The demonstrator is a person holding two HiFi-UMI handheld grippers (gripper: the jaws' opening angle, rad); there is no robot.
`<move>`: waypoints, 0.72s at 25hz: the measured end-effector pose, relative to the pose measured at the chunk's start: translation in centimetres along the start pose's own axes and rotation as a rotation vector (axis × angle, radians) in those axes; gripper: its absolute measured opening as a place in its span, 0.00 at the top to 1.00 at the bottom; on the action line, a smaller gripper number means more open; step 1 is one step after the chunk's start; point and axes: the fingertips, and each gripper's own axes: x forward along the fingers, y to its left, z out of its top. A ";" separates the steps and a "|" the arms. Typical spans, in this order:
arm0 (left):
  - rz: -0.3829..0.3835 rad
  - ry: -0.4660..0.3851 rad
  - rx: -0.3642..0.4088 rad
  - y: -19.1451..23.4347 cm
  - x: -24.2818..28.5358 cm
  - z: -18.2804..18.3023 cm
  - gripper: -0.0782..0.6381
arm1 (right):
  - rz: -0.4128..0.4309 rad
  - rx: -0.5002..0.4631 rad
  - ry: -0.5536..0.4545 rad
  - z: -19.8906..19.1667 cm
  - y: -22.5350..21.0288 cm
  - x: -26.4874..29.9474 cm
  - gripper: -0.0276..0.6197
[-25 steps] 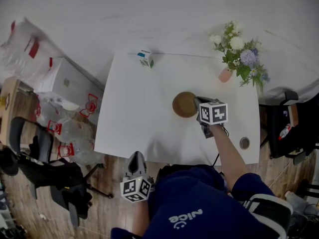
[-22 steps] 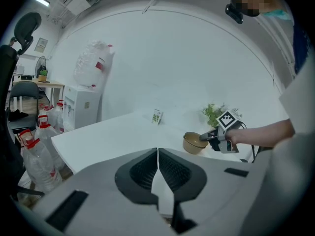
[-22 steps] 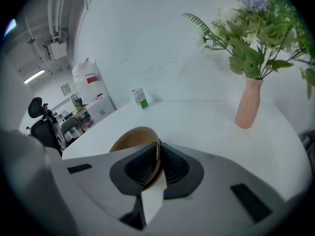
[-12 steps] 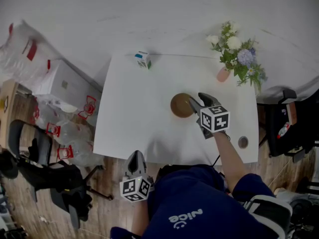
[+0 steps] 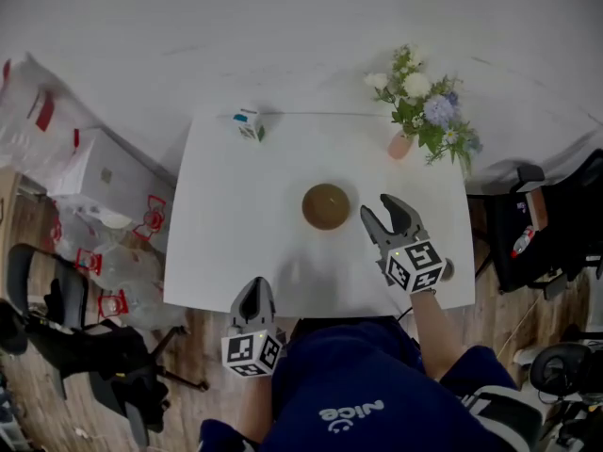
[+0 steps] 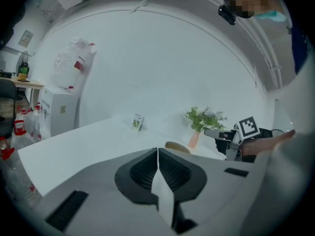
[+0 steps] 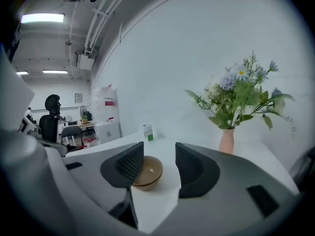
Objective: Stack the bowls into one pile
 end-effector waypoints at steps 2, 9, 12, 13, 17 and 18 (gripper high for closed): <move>-0.041 -0.015 0.020 -1.5 0.7 0.8 0.86 | -0.034 -0.011 -0.027 -0.2 0.0 -1.7 0.64; -0.131 -0.022 0.065 -4.9 2.3 0.9 0.86 | -0.167 0.006 -0.030 -3.6 -0.8 -6.8 0.64; -0.149 -0.002 0.065 -5.7 2.6 0.0 0.86 | -0.202 0.020 0.008 -5.6 -1.0 -8.2 0.64; -0.155 0.002 0.069 -6.0 2.7 -0.2 0.86 | -0.210 0.024 0.017 -6.1 -1.1 -8.6 0.64; -0.170 0.003 0.076 -6.8 2.9 -0.4 0.86 | -0.230 0.029 0.011 -6.2 -1.8 -9.7 0.64; -0.174 0.003 0.078 -7.0 3.0 -0.4 0.86 | -0.230 0.028 0.007 -6.0 -1.9 -9.9 0.64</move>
